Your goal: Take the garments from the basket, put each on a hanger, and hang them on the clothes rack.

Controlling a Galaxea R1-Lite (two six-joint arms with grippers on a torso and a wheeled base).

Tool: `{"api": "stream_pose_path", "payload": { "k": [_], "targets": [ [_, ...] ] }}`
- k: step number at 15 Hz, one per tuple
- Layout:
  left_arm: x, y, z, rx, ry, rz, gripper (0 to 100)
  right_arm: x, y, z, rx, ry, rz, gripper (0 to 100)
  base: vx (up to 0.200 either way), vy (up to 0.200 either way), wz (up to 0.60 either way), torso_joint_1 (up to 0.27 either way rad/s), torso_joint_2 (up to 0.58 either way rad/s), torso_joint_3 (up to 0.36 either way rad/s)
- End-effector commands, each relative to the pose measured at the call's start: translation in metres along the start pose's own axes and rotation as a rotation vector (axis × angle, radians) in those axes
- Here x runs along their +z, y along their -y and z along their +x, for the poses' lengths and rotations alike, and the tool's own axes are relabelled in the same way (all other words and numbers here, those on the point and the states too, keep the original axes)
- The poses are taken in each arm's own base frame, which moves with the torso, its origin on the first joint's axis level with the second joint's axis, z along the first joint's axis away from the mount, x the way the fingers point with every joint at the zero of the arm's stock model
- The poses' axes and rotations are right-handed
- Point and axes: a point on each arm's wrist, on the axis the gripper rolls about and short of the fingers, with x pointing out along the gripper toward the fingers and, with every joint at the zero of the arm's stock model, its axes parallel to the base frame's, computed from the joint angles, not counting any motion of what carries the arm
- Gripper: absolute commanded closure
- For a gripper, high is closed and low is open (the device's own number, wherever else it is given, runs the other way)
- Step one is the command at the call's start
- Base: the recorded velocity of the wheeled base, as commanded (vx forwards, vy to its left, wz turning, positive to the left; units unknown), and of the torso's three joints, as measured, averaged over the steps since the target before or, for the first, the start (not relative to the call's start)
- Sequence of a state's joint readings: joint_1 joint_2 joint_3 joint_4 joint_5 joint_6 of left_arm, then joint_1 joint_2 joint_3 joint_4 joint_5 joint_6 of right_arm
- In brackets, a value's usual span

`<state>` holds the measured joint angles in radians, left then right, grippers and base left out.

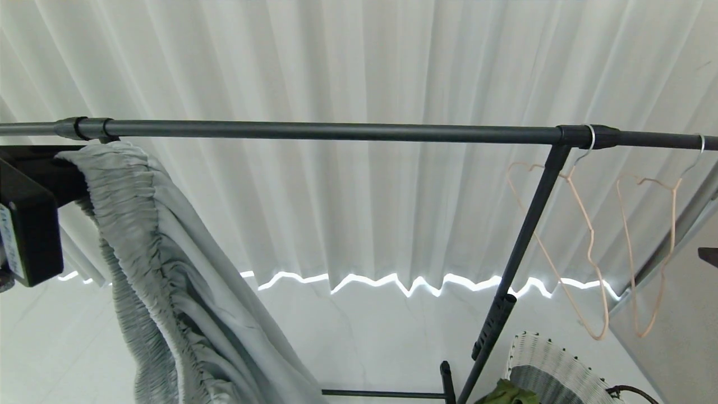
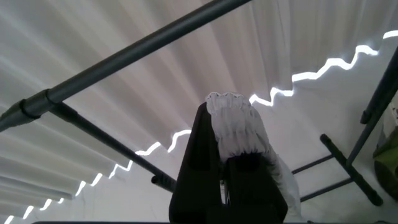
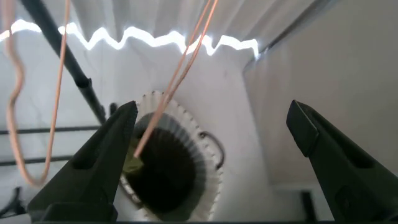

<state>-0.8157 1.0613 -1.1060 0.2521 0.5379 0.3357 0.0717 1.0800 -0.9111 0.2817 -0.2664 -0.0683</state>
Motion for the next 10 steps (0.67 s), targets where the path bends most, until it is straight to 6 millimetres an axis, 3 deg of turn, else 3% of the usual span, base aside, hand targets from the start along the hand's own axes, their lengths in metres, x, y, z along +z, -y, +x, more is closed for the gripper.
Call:
{"api": "stream_pose_path", "payload": {
  "k": [1,7,10],
  "targets": [
    [-0.003,0.000,-0.001,-0.001,-0.005,0.003,100,-0.007,-0.004,0.027,-0.015,-0.070,0.052,0,0.000,0.000,0.00,0.000,0.00,0.000],
    [-0.008,0.001,-0.003,-0.002,-0.010,0.008,100,-0.036,-0.004,0.093,-0.022,-0.133,0.183,0,0.000,0.000,0.00,0.000,0.00,0.000],
    [-0.008,0.001,-0.003,-0.002,-0.010,0.008,100,-0.042,-0.008,0.119,-0.017,-0.109,0.241,0,0.000,0.000,0.00,0.000,0.00,0.000]
  ]
}}
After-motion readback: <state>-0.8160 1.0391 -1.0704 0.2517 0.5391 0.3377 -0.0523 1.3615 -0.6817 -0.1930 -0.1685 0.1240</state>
